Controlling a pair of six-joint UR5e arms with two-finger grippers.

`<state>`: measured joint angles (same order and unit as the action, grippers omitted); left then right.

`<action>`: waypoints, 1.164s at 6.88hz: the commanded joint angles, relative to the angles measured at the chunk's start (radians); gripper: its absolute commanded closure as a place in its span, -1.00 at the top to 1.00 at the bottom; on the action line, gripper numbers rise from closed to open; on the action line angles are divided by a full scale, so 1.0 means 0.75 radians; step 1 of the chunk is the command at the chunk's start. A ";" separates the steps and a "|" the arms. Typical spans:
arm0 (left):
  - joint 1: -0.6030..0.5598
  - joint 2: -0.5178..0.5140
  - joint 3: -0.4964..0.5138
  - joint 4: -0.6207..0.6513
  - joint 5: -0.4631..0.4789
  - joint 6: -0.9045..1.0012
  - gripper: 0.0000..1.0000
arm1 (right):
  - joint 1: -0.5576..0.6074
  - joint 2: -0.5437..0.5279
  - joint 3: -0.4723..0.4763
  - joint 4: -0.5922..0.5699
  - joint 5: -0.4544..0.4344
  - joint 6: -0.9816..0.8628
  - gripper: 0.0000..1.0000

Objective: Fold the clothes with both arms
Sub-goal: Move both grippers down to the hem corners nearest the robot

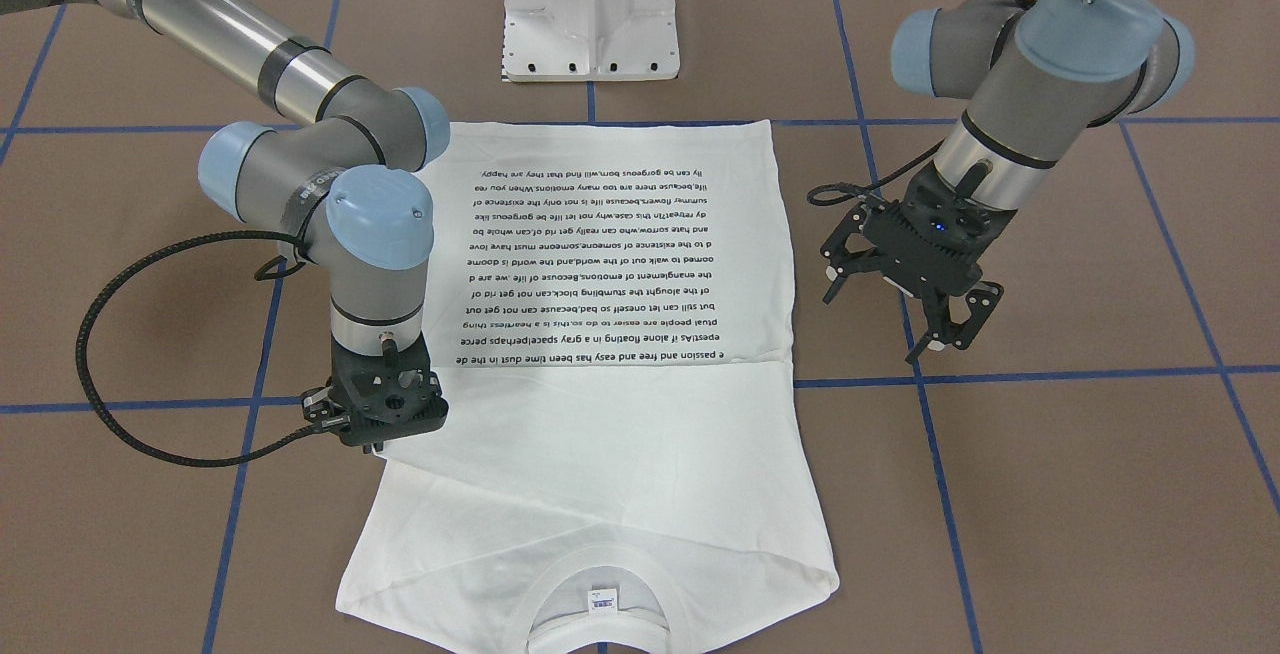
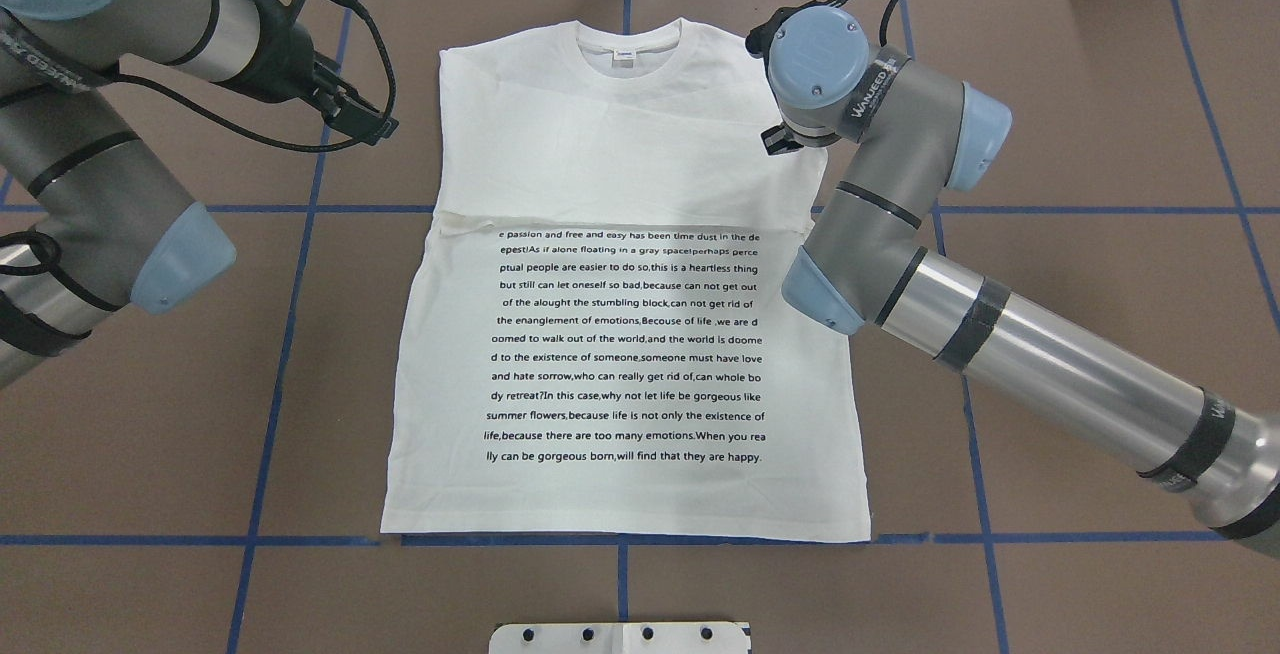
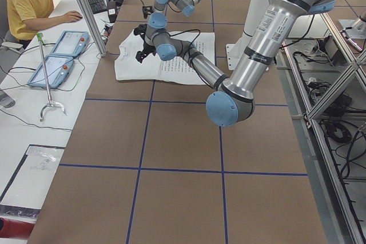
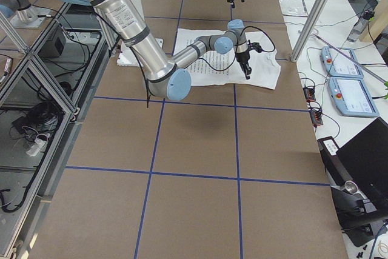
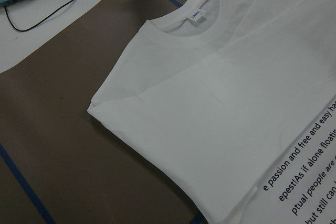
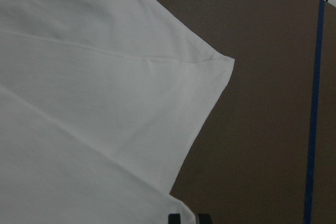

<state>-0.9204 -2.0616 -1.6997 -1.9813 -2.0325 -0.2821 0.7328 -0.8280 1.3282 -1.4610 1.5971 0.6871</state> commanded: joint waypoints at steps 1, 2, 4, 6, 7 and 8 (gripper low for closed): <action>0.000 0.000 0.000 -0.001 -0.002 0.000 1.00 | -0.003 0.028 -0.006 0.060 0.008 0.116 0.98; 0.000 0.000 -0.002 -0.001 -0.002 -0.002 1.00 | 0.001 0.040 0.004 0.070 0.089 0.145 0.98; 0.002 0.067 -0.079 0.003 -0.002 -0.262 1.00 | 0.005 -0.045 0.165 0.136 0.173 0.265 0.98; 0.012 0.269 -0.310 0.001 0.002 -0.374 1.00 | -0.054 -0.369 0.607 0.128 0.233 0.409 1.00; 0.073 0.400 -0.438 -0.011 0.010 -0.462 1.00 | -0.136 -0.563 0.839 0.128 0.207 0.486 1.00; 0.165 0.496 -0.507 -0.060 0.016 -0.570 1.00 | -0.248 -0.703 0.993 0.136 0.137 0.667 1.00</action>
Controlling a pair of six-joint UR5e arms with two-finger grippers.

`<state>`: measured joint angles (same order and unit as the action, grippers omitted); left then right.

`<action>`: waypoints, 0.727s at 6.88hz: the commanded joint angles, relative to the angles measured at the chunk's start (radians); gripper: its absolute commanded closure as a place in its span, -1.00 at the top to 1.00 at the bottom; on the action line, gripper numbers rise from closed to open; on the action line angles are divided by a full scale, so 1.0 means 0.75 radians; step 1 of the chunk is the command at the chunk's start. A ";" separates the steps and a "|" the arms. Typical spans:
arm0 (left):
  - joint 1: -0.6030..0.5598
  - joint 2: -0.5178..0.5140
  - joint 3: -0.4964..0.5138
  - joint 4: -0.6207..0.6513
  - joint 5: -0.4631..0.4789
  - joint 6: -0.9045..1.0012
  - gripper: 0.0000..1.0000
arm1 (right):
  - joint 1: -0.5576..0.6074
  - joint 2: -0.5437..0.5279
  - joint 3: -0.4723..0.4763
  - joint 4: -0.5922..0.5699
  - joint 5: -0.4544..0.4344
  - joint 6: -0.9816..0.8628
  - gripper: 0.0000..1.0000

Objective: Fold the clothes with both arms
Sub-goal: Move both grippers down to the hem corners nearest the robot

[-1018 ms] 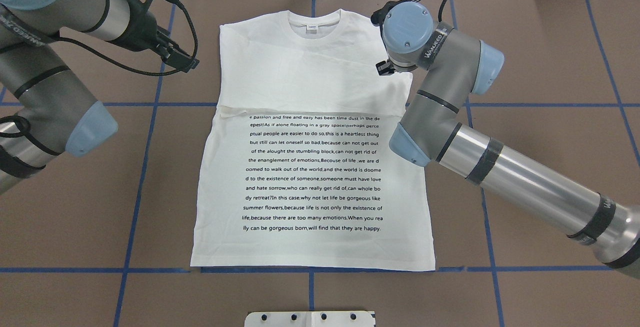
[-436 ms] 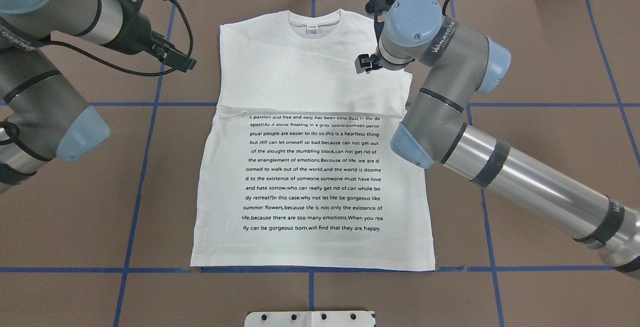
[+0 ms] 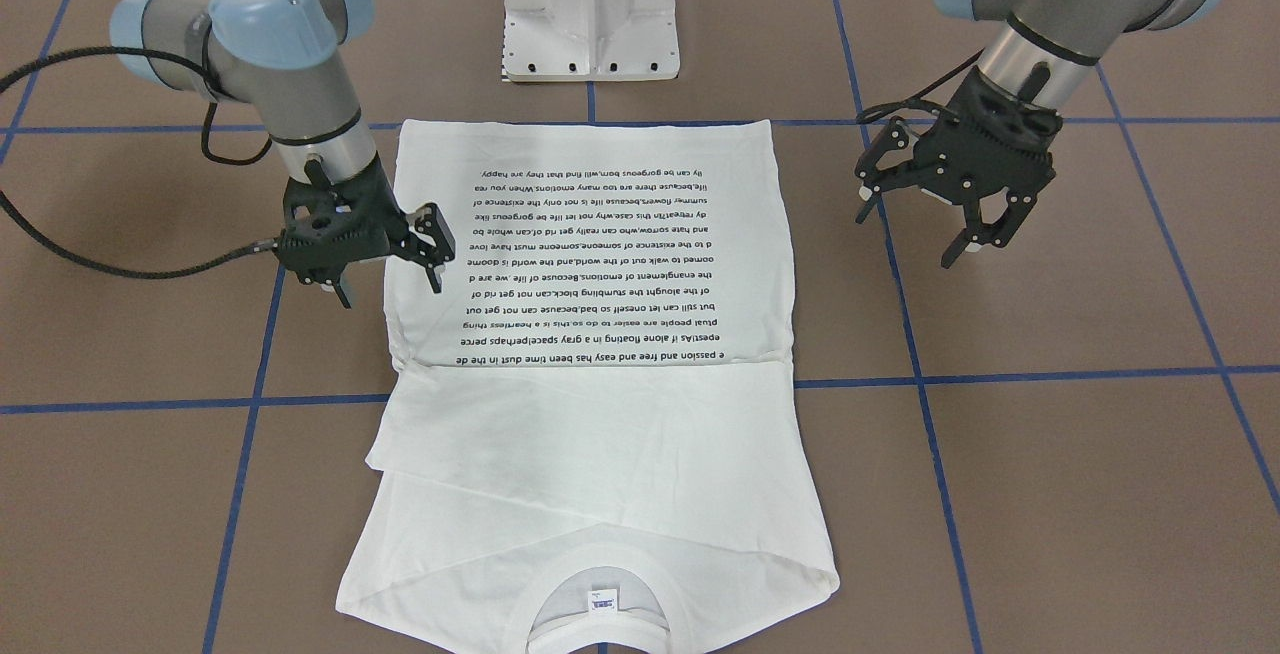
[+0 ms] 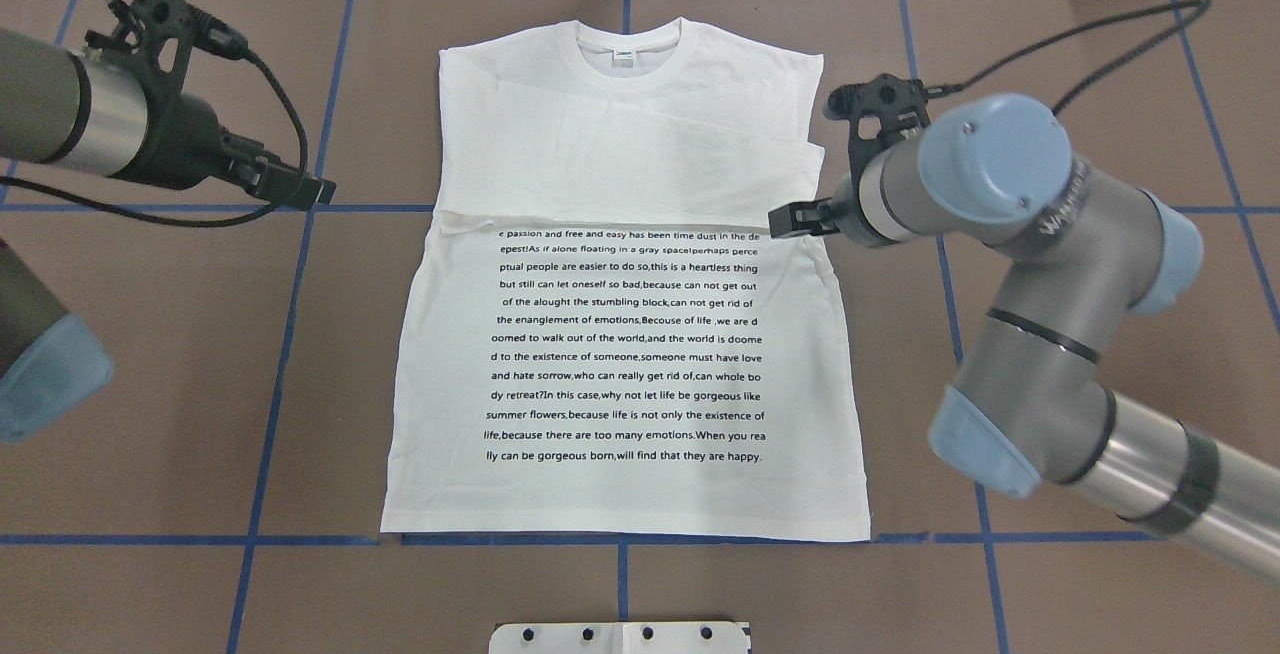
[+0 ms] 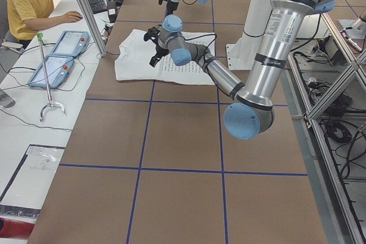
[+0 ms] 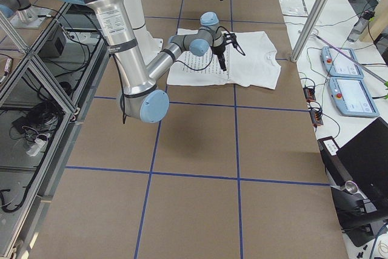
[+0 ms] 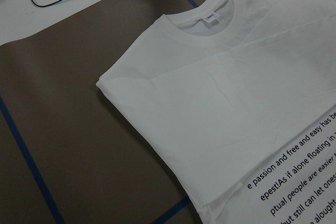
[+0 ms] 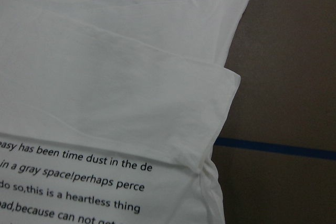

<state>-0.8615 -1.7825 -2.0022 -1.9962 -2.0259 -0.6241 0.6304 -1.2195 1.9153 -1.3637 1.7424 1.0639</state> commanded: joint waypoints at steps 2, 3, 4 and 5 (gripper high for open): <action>0.313 0.342 -0.132 -0.384 0.178 -0.438 1.00 | -0.387 -0.343 0.405 0.006 -0.259 0.423 1.00; 0.476 0.402 -0.132 -0.445 0.309 -0.608 1.00 | -0.451 -0.402 0.440 0.008 -0.266 0.459 1.00; 0.664 0.415 -0.122 -0.441 0.484 -0.756 1.00 | -0.472 -0.431 0.445 0.008 -0.276 0.465 1.00; 0.810 0.409 -0.104 -0.435 0.602 -0.864 0.98 | -0.478 -0.442 0.447 0.012 -0.278 0.465 1.00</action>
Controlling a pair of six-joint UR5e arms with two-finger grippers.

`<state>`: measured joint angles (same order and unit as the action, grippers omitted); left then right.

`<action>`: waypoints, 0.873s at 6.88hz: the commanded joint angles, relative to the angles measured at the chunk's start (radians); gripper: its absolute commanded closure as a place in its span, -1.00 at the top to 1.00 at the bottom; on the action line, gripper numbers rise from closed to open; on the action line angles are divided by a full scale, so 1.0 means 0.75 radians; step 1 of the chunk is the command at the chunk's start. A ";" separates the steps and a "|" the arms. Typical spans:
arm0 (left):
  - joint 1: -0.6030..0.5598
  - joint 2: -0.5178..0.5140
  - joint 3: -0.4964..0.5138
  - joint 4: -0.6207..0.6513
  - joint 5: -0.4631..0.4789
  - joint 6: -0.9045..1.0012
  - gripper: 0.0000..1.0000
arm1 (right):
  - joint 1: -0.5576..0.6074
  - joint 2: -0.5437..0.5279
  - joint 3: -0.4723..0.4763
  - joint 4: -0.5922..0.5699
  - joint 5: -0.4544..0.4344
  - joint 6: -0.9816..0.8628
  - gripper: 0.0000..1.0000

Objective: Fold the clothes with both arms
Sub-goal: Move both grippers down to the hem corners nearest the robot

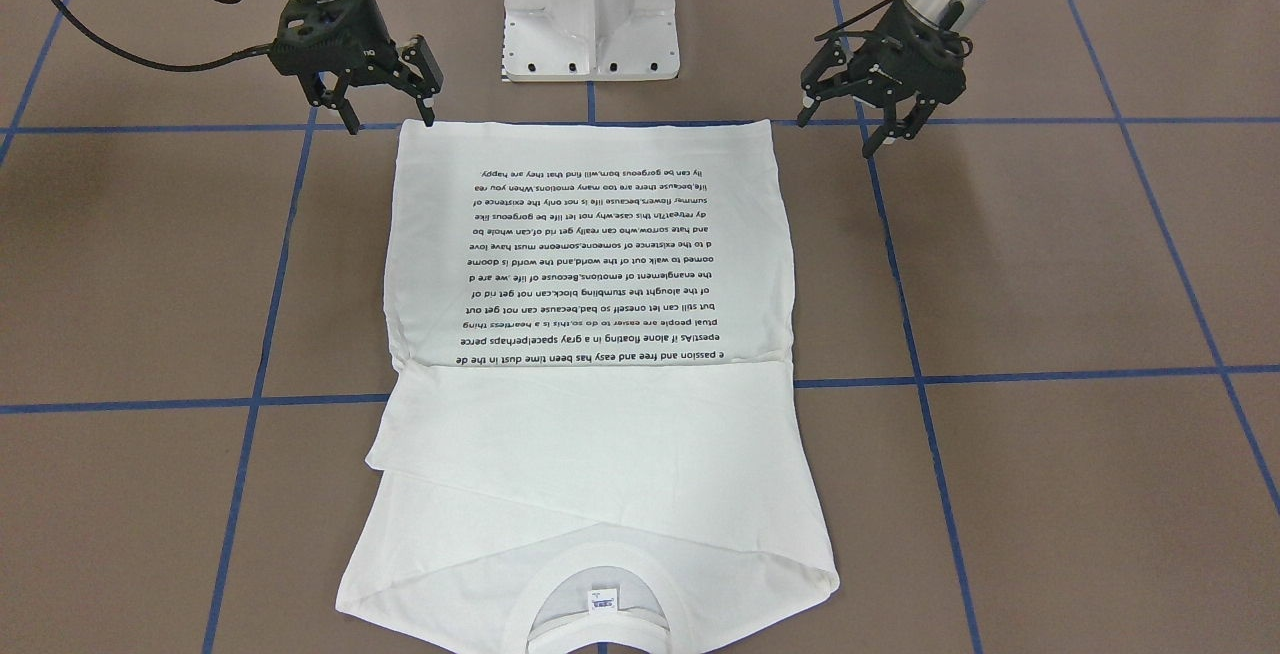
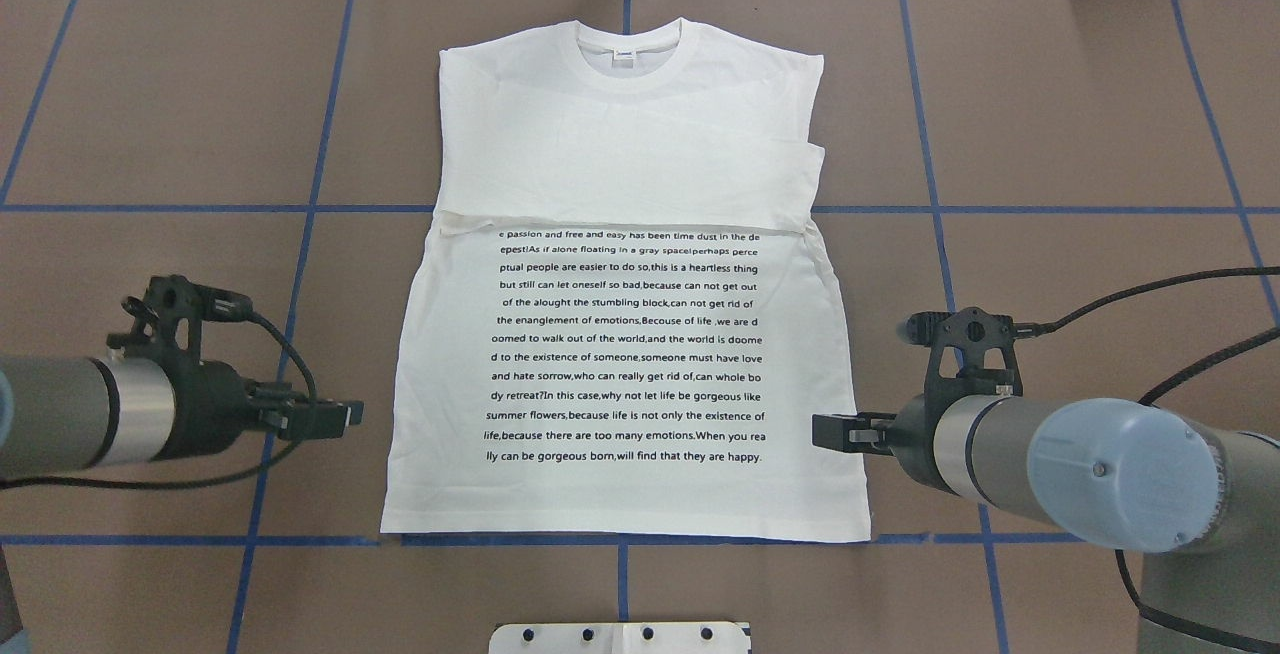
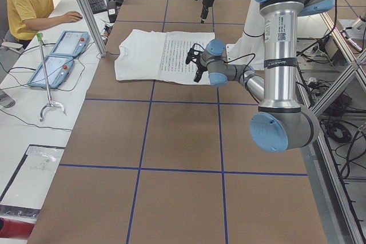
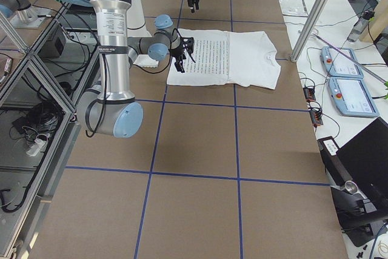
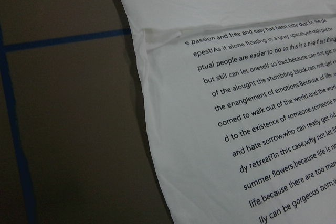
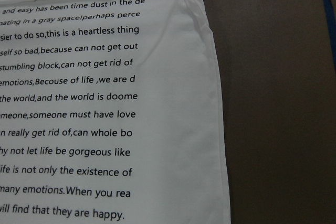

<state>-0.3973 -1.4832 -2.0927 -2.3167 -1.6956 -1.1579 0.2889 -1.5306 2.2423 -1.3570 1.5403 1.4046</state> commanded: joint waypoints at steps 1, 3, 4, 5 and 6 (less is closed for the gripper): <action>0.261 -0.006 0.053 0.006 0.207 -0.200 0.87 | -0.023 -0.023 0.011 0.007 -0.010 0.011 1.00; 0.284 -0.076 0.139 0.011 0.238 -0.205 0.54 | -0.023 -0.023 0.009 0.007 -0.021 0.013 1.00; 0.294 -0.082 0.144 0.053 0.238 -0.205 0.13 | -0.025 -0.023 0.009 0.007 -0.029 0.011 1.00; 0.297 -0.104 0.144 0.082 0.238 -0.205 0.13 | -0.025 -0.021 0.009 0.007 -0.031 0.013 1.00; 0.301 -0.125 0.144 0.113 0.238 -0.205 0.13 | -0.025 -0.021 0.009 0.007 -0.031 0.013 1.00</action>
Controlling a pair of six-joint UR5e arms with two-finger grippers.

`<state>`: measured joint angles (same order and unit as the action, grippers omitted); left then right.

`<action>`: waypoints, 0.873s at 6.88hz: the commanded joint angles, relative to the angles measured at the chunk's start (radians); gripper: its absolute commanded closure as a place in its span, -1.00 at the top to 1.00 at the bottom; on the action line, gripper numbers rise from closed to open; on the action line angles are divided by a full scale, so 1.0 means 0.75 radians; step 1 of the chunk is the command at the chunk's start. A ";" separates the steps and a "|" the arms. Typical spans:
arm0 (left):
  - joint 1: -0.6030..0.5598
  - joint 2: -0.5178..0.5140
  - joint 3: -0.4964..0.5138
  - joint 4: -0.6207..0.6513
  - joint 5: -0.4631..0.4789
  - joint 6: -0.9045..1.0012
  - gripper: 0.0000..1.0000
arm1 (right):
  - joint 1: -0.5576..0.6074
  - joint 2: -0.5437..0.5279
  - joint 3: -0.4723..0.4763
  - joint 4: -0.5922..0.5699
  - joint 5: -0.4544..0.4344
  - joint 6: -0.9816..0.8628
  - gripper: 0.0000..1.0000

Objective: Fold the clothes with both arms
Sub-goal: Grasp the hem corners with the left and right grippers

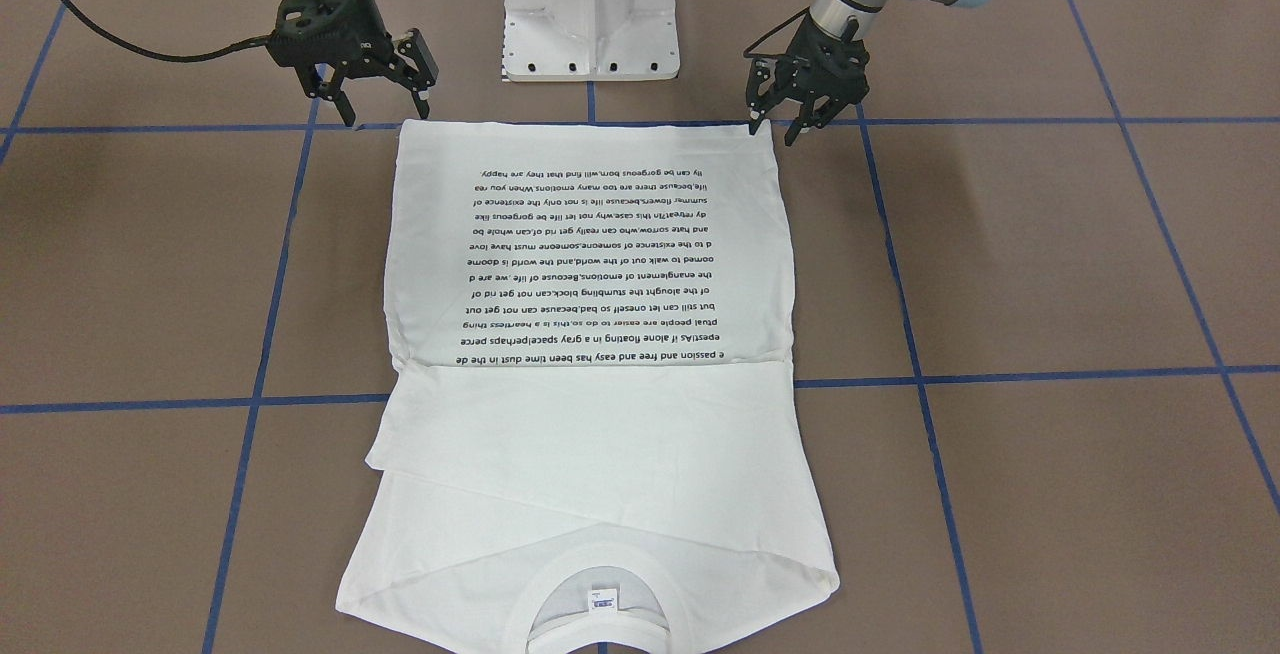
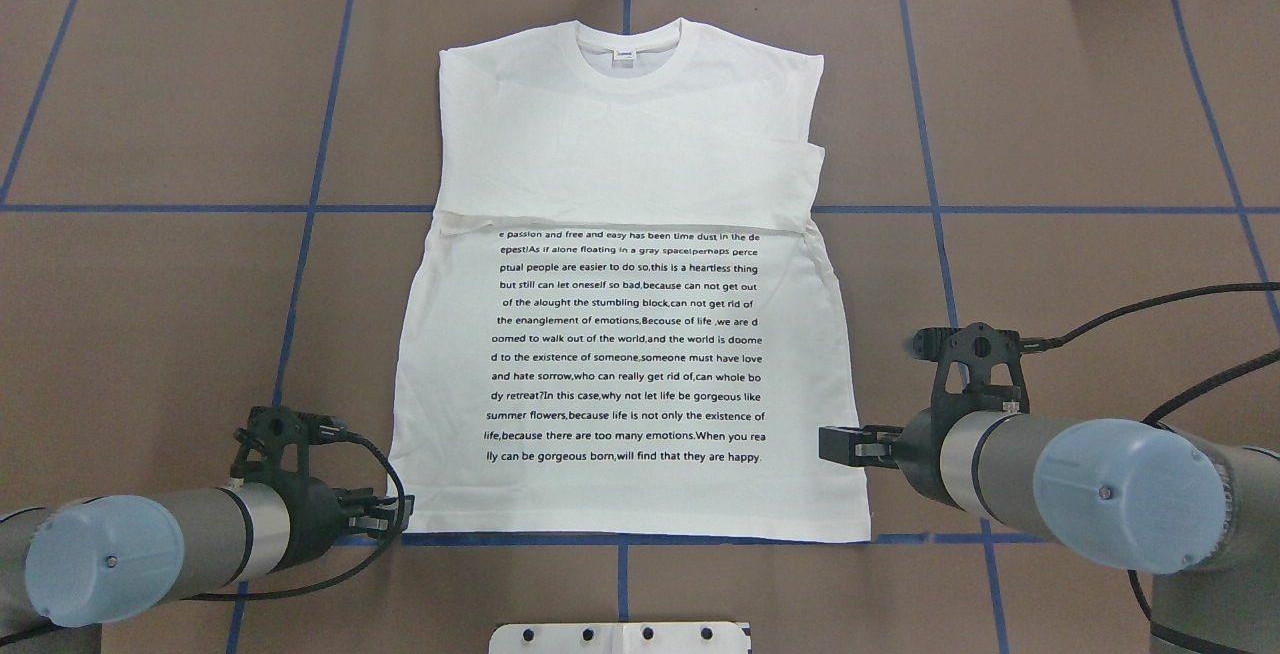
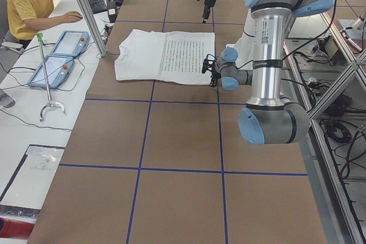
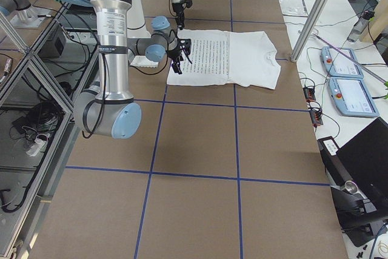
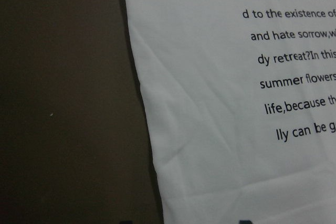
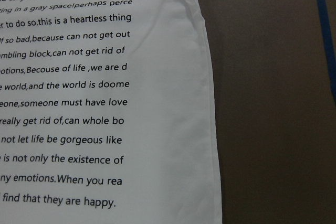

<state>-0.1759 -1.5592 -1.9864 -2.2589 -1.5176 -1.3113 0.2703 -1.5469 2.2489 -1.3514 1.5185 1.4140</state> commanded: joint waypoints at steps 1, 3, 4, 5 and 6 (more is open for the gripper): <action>0.006 -0.030 0.002 0.040 0.001 0.000 0.13 | 0.000 0.001 0.000 0.000 -0.002 -0.002 1.00; 0.016 -0.028 0.002 0.042 0.001 0.000 0.11 | -0.002 0.001 -0.002 0.000 0.000 -0.002 1.00; 0.034 -0.030 0.002 0.048 0.001 0.000 0.11 | -0.002 0.001 -0.002 0.000 0.000 -0.002 1.00; 0.042 -0.030 0.002 0.048 0.001 0.000 0.04 | -0.002 0.001 -0.002 0.000 0.000 -0.002 1.00; 0.046 -0.030 0.002 0.048 0.001 -0.002 -0.04 | -0.002 0.001 -0.002 0.000 0.000 -0.002 1.00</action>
<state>-0.1472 -1.5813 -1.9850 -2.2234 -1.5171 -1.3119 0.2685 -1.5462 2.2473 -1.3514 1.5186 1.4128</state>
